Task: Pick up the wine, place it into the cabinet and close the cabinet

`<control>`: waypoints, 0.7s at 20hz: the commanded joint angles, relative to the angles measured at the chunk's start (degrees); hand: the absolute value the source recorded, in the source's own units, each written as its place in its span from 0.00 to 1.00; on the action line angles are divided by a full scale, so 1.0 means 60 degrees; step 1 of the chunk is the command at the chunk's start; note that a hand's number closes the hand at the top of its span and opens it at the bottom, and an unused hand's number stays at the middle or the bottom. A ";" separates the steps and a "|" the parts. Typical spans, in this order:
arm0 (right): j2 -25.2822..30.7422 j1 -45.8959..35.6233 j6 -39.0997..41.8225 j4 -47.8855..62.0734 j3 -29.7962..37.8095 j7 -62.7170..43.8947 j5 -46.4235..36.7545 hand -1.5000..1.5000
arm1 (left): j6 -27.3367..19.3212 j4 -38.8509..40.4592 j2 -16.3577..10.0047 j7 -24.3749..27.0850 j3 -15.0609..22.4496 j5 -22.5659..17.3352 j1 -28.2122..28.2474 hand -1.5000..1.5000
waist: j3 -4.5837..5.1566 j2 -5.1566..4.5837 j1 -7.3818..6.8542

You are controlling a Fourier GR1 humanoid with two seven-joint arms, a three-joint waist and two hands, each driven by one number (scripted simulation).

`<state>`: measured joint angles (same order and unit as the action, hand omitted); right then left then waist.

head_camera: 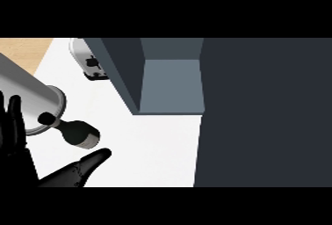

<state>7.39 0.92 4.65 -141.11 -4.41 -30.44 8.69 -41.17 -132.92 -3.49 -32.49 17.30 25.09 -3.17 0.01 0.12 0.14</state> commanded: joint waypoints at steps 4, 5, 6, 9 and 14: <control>0.0092 0.0409 0.0236 -0.1099 0.0655 -0.0236 0.1049 0.00 | 0.0087 0.0027 -0.0085 0.1011 -0.0824 -0.1394 0.0924 0.00 | 0.0001 -0.0008 0.0016; 0.0080 0.0389 0.0267 -0.1090 0.0515 -0.0306 0.0857 0.00 | 0.0291 -0.0022 -0.0239 0.0760 -0.1181 -0.1556 0.0892 0.00 | 0.0001 -0.0008 0.0007; -0.0180 -0.0048 -0.0215 -0.1289 0.0028 -0.0617 0.0250 0.00 | 0.0484 -0.0122 -0.0498 0.0658 -0.1638 -0.1860 0.0900 0.00 | 0.0007 -0.0005 -0.0011; -0.0085 -0.0146 -0.0312 -0.1668 -0.0051 -0.1151 0.0331 0.00 | 0.0724 -0.0022 -0.0414 0.0866 -0.2007 -0.2887 0.1065 0.00 | 0.0011 0.0000 0.0004; -0.0247 0.0154 -0.0151 -0.1345 -0.0288 -0.0652 -0.0156 0.00 | 0.1274 0.0504 -0.0074 0.2600 -0.2290 -0.4106 0.2302 0.00 | 0.0010 0.0000 -0.0028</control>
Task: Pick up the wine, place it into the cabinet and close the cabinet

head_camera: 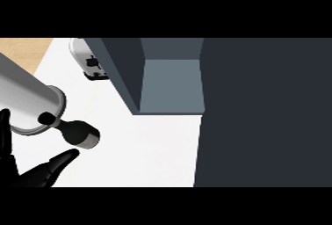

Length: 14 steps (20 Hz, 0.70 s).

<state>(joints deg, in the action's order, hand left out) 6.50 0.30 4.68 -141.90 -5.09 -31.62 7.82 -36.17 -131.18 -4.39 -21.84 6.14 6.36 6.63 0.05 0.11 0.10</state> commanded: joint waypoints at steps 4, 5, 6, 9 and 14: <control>-0.0090 0.0452 -0.0062 -0.1362 -0.0143 -0.0584 0.0282 0.00 | 0.1221 0.0848 0.0189 0.1741 -0.0478 -0.1651 0.1416 0.00 | 0.0005 0.0010 -0.0019; -0.0080 0.0271 -0.0092 -0.1303 -0.0042 -0.0525 0.0229 0.00 | 0.1142 0.1307 0.0129 0.1454 -0.1068 -0.1941 0.0576 0.00 | 0.0000 -0.0004 0.0010; -0.0069 0.0173 -0.0261 -0.1629 -0.0300 -0.1128 0.0249 0.00 | 0.1412 0.1531 0.0014 0.1797 -0.1472 -0.2305 0.0573 0.00 | 0.0005 0.0001 0.0011; 0.0043 0.0391 0.0194 -0.1059 0.0438 -0.0236 0.0834 0.00 | 0.1705 0.2256 0.0179 0.2320 -0.1602 -0.2520 0.0616 0.00 | -0.0006 -0.0007 0.0014; 0.0005 -0.0337 -0.0234 -0.1383 -0.0027 -0.1343 0.0427 0.00 | 0.2207 0.3923 0.0478 0.4024 -0.2180 -0.2922 0.0410 0.00 | 0.0003 -0.0009 0.0018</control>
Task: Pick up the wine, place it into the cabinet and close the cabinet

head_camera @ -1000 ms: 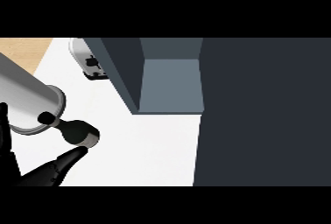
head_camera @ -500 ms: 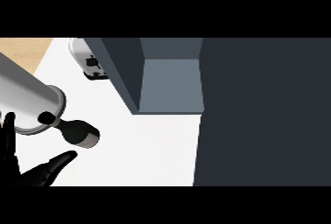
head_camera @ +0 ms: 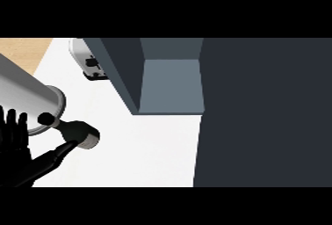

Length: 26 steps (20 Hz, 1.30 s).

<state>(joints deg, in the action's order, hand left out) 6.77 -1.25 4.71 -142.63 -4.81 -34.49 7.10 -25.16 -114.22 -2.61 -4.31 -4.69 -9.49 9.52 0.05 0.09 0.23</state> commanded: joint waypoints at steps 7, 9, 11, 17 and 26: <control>-0.0138 -0.0112 -0.0195 -0.0996 0.0104 -0.0548 0.0368 0.00 | 0.1074 0.2095 0.0014 0.2081 -0.1274 -0.0994 0.0094 0.00 | -0.0002 -0.0003 -0.0031; -0.0198 0.0240 -0.0113 -0.1290 -0.0143 -0.0481 0.0066 0.00 | 0.0863 0.2923 0.0271 0.2438 -0.0889 -0.0549 -0.0529 0.00 | -0.0003 -0.0006 0.0011; -0.0179 0.0404 0.0001 -0.1288 0.0042 -0.0357 0.0379 0.00 | 0.1257 0.3221 -0.0091 0.2387 -0.1408 -0.1128 -0.0489 0.00 | -0.0005 -0.0005 0.0020; -0.0265 -0.0442 -0.0414 -0.1270 -0.0177 -0.1031 0.0022 0.00 | 0.1818 0.3655 0.0219 0.3332 -0.1165 -0.1173 0.0142 0.00 | -0.0001 -0.0001 -0.0032; -0.0103 0.0082 0.0124 -0.1404 0.0483 -0.0709 0.0928 0.00 | 0.1752 0.5251 0.0358 0.3754 -0.1177 -0.1133 -0.1119 0.00 | -0.0007 -0.0006 0.0034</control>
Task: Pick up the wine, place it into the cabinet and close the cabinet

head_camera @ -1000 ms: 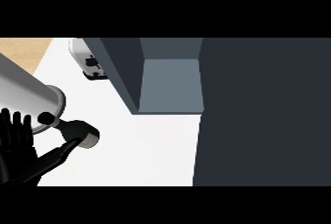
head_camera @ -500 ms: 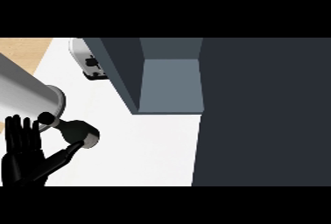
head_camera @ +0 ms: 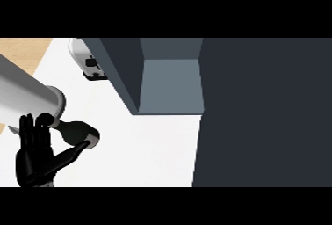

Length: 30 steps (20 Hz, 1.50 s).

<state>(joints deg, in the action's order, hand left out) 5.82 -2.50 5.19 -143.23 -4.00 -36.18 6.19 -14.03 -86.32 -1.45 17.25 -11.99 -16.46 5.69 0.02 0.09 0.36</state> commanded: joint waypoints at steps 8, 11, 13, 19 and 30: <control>-0.0132 -0.0096 -0.0146 -0.1162 0.0142 -0.0699 0.0621 0.00 | 0.0964 0.2206 -0.0135 0.1583 -0.0571 -0.0370 -0.0351 0.00 | 0.0002 -0.0007 -0.0010; -0.0002 -0.0254 -0.0112 -0.1251 0.0335 -0.0942 0.0934 0.00 | 0.0854 0.1766 -0.0072 0.1142 -0.0300 -0.0294 -0.0244 0.00 | -0.0002 -0.0002 -0.0036; -0.0109 -0.0726 -0.0413 -0.1170 0.0250 -0.1233 0.0681 0.00 | 0.0947 0.2170 -0.0158 0.1424 -0.0413 -0.0308 -0.0462 0.00 | 0.0002 -0.0004 -0.0044; -0.0320 0.0322 0.0176 -0.0903 0.0238 -0.0105 0.0768 0.00 | 0.0702 0.3468 -0.0115 0.1972 -0.0677 -0.0303 -0.1319 0.00 | -0.0003 -0.0011 0.0005; -0.0031 -0.0699 -0.0071 -0.0877 0.0400 -0.0893 0.0582 0.00 | 0.1385 0.5647 -0.0031 0.3249 -0.0859 -0.0605 -0.2289 0.00 | 0.0003 -0.0020 0.0025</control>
<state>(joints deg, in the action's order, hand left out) 5.01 -7.48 4.49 -142.83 -3.76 -40.36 5.67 -5.76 -59.65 -2.15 32.93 -16.04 -19.76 -3.02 0.03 0.06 0.29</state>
